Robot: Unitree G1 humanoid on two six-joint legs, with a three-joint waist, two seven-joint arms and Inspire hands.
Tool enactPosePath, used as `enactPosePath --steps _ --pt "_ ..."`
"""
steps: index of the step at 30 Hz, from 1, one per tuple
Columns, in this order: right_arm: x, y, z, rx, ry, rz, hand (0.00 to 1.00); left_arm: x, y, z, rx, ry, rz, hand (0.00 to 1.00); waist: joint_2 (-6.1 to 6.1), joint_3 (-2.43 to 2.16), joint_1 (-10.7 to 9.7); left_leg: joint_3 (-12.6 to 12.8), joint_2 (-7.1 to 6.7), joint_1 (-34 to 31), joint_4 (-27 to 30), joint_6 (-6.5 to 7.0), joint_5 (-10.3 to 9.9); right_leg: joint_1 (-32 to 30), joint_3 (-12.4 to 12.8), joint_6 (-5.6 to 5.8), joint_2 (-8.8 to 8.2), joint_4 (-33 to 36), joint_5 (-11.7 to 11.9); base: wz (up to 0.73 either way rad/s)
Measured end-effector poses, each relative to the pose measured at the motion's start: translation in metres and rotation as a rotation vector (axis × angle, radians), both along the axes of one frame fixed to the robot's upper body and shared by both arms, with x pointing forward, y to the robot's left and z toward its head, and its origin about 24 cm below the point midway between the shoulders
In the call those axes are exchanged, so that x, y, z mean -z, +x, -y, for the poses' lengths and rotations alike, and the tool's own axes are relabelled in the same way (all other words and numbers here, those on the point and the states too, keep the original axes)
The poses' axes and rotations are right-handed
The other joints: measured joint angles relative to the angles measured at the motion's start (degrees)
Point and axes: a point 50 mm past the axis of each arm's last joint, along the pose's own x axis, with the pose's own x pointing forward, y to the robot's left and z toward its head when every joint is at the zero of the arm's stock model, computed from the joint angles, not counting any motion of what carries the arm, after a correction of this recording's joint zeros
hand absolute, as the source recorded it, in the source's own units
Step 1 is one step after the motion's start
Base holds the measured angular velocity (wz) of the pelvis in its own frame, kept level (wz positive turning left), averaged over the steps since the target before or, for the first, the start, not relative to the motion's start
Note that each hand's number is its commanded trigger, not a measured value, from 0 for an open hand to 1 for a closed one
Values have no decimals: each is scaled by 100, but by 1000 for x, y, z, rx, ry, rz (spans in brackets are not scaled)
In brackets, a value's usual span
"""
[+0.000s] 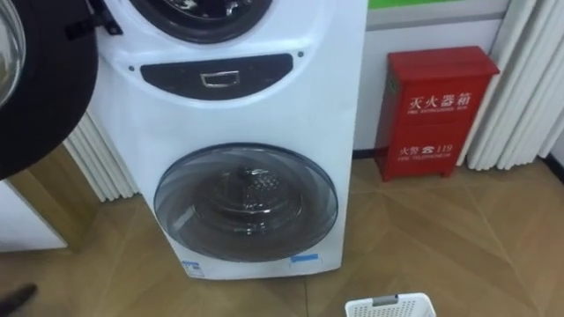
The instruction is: Pick clothes from washing machine
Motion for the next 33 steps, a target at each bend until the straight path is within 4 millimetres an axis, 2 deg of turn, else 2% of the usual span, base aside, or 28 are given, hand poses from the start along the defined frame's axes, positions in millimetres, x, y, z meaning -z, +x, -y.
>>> enactPosePath --steps 2,4,7,12,14,16,20,25,30,33 --pt "0 -5 2 -3 -8 -13 0 -13 9 -7 2 31 32 0 33 1 -3 11 0 0 1 1 1 -4 10 0 0 2 0 -5" --pt "0 -8 2 -9 -10 -26 0 -31 20 -10 19 73 95 0 79 -20 16 12 0 -10 -4 3 2 -45 46 0 0 12 0 -7" --pt "-1 -8 3 -22 -16 -24 0 -44 27 -12 34 104 144 0 126 -54 13 9 -7 10 -36 21 13 -48 73 0 1 12 0 -3" --pt "-4 -7 3 -32 -22 -10 0 -64 39 -8 41 134 201 0 127 -62 -8 -25 -9 24 -31 23 15 -27 67 -2 3 15 12 1" --pt "-5 -6 2 -50 -26 -8 0 -66 41 -7 46 137 202 0 104 -47 -9 -60 -12 22 -29 23 15 -8 39 0 6 13 14 11" --pt "-6 -4 0 -78 -30 -2 0 -74 47 -3 58 146 222 0 49 -7 -41 -164 -13 -46 -9 28 18 -3 -69 -1 16 6 16 20" --pt "-9 -1 0 -104 -28 13 0 -80 52 2 73 163 231 0 24 -7 -26 -179 -13 -141 27 29 18 -66 -88 -4 17 9 18 8" --pt "-8 -1 -7 -138 17 15 0 -98 65 18 111 174 234 0 2 13 -70 -483 -41 -413 182 30 19 -78 -120 1 57 -76 71 27" --pt "-9 1 -8 -154 26 19 0 -101 71 28 133 204 213 0 20 31 -65 -611 -70 -518 230 44 28 -75 -68 -4 64 -96 81 19" --pt "-8 0 -9 -157 30 17 0 -107 75 37 142 231 199 0 -10 48 -127 -741 -100 -597 268 51 32 -67 -71 -2 63 -98 83 21"
